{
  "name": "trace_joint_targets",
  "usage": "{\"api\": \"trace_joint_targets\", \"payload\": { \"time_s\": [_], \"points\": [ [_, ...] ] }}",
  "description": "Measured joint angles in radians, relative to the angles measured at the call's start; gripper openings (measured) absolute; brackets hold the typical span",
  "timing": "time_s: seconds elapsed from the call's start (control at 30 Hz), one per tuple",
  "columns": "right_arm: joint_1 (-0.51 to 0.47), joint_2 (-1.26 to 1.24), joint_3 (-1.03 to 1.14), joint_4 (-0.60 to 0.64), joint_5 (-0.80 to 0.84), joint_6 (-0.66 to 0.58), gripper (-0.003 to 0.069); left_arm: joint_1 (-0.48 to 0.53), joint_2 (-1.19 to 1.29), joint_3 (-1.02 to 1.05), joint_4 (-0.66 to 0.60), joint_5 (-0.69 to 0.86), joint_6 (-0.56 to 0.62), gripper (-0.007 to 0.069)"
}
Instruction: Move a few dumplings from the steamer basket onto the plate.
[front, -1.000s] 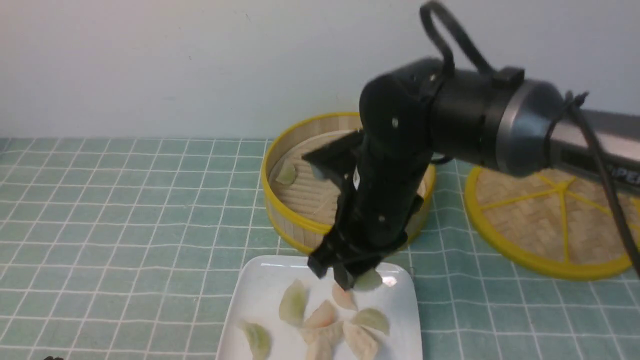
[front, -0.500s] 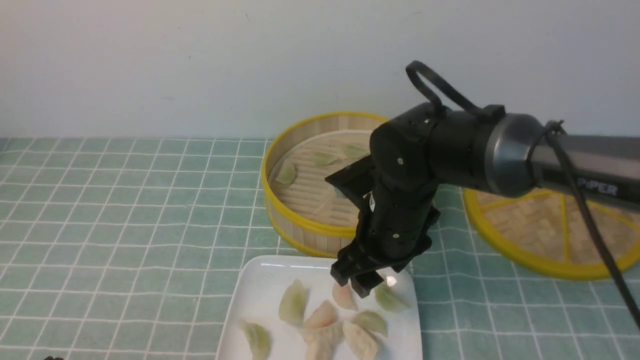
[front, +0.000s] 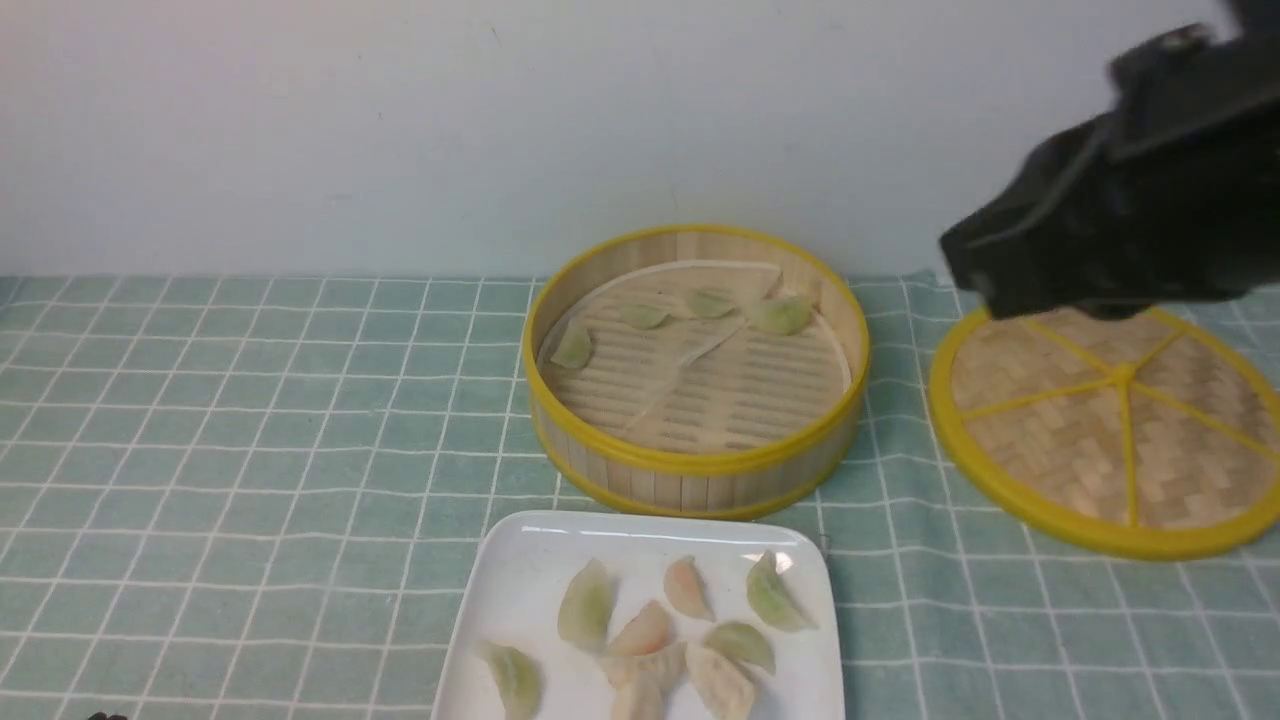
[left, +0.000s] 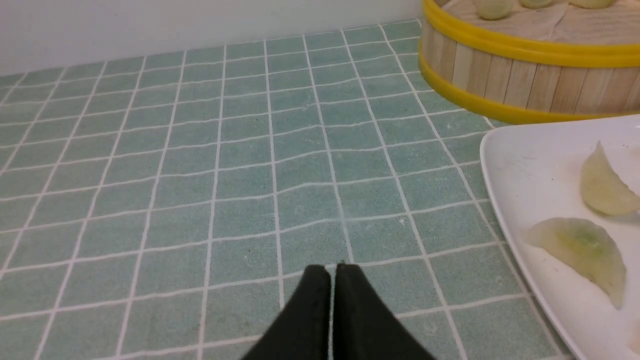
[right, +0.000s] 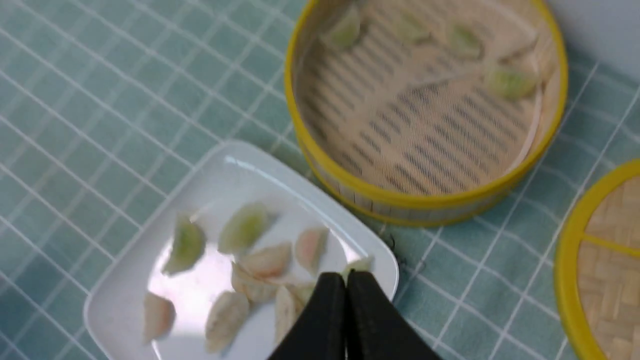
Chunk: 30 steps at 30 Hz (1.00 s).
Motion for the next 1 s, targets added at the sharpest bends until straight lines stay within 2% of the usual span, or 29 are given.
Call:
{"api": "trace_joint_targets", "payload": {
  "time_s": [0.17,0.2,0.23,0.37,0.6,0.77,0.83,1.0],
  "points": [
    [0.0,-0.305,0.331,0.006,-0.341,0.002,-0.0014,0.0,0.0,0.0,0.0,0.0,0.0,-0.0006],
    [0.0,-0.314,0.343,0.007,-0.341,0.002,-0.0014,0.0,0.0,0.0,0.0,0.0,0.0,-0.0006],
    [0.0,-0.39,0.439,0.015,-0.446,0.002,-0.0014,0.0,0.0,0.0,0.0,0.0,0.0,-0.0006],
    [0.0,-0.583,0.634,0.02,-0.612,0.002,-0.0014,0.0,0.0,0.0,0.0,0.0,0.0,-0.0006],
    [0.0,-0.888,0.795,0.023,-0.711,0.002,-0.0014,0.0,0.0,0.0,0.0,0.0,0.0,-0.0006],
    [-0.004,-1.102,0.927,-0.04,-0.725,0.001,-0.0014,0.0,0.0,0.0,0.0,0.001,0.0,-0.0006],
    [-0.032,-1.133,0.967,-0.062,-0.729,0.001,-0.0015,0.0,0.0,0.0,0.0,0.001,0.0,-0.0006],
    [-0.303,-1.15,1.104,-0.08,-0.74,0.001,-0.0015,0.0,0.0,0.0,0.0,0.001,0.0,-0.0006]
  ]
}}
